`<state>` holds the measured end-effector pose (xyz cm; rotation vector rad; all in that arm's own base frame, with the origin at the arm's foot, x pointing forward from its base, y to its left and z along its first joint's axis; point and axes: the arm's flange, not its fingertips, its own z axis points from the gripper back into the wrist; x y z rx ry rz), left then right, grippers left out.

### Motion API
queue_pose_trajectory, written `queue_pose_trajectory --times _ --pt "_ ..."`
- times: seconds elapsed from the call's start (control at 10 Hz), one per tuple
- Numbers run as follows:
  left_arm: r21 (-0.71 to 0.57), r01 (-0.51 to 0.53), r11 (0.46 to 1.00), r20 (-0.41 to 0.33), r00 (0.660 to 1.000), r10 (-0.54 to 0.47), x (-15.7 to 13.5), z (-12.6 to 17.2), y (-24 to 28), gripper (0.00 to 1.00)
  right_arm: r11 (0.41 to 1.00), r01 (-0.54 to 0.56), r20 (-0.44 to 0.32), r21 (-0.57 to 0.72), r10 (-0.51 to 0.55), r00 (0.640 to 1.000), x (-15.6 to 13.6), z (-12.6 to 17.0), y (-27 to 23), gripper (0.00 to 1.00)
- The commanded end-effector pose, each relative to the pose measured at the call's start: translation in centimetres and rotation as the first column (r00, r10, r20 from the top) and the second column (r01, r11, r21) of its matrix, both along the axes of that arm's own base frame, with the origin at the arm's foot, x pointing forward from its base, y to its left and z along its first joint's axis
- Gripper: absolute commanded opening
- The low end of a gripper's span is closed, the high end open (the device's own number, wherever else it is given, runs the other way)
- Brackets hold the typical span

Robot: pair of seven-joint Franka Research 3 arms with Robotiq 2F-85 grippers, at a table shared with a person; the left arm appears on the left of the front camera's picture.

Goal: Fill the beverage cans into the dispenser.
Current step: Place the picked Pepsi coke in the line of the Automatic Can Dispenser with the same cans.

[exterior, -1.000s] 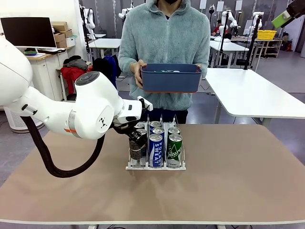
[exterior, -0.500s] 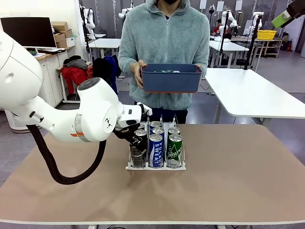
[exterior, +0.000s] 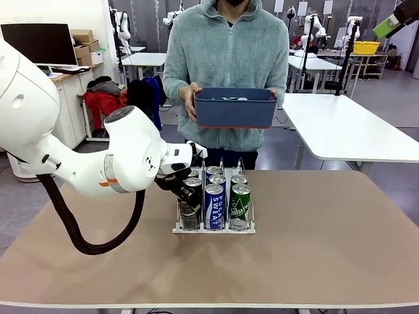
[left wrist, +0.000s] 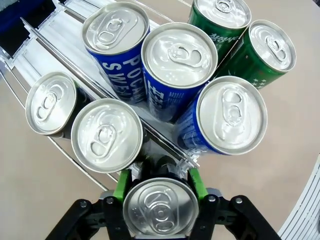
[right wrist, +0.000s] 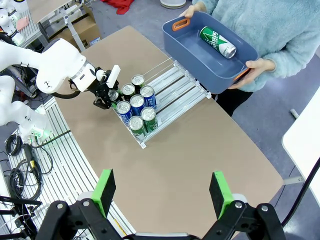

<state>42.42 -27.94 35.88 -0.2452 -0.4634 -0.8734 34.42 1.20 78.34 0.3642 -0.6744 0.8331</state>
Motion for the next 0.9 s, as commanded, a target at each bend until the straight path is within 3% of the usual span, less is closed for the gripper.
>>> queue_pose_trajectory --times 0.0,0.1,0.2,0.3,0.4,0.5,0.7,0.8 --pt "0.000 0.001 1.000 0.000 1.000 -0.001 0.0 0.0 0.0 0.58 1.000 -0.004 -0.003 0.002 0.004 1.000 0.0 -0.2 0.1 1.00" --pt "-0.004 0.025 1.000 0.010 1.000 -0.025 -0.5 0.5 0.1 0.77 1.000 -0.004 -0.003 0.002 0.004 1.000 0.0 -0.2 0.1 1.00" --pt "0.006 0.015 1.000 0.030 0.999 -0.015 -1.0 1.3 0.2 0.77 1.000 -0.004 -0.003 0.002 0.004 1.000 0.0 -0.2 0.1 1.00" --pt "0.006 0.005 1.000 0.040 0.999 -0.005 -1.5 1.9 0.3 0.97 1.000 -0.004 -0.003 0.002 0.004 1.000 0.0 -0.2 0.1 1.00" --pt "0.006 -0.007 1.000 0.057 0.998 0.007 -2.0 2.4 0.4 0.81 1.000 -0.004 -0.003 0.002 0.004 1.000 0.0 -0.2 0.1 1.00" --pt "0.002 -0.016 1.000 0.090 0.996 0.016 -2.5 3.0 0.4 1.00 1.000 -0.004 -0.003 0.002 0.004 1.000 0.0 -0.2 0.1 1.00" --pt "-0.002 -0.043 0.999 0.132 0.990 0.043 -3.7 4.3 0.7 1.00 1.000 -0.004 -0.003 0.002 0.004 1.000 0.0 -0.2 0.1 1.00" --pt "-0.013 0.006 1.000 0.083 0.997 -0.005 -1.9 3.1 0.6 1.00 1.000 -0.004 -0.003 0.002 0.004 1.000 0.0 -0.2 0.1 1.00"
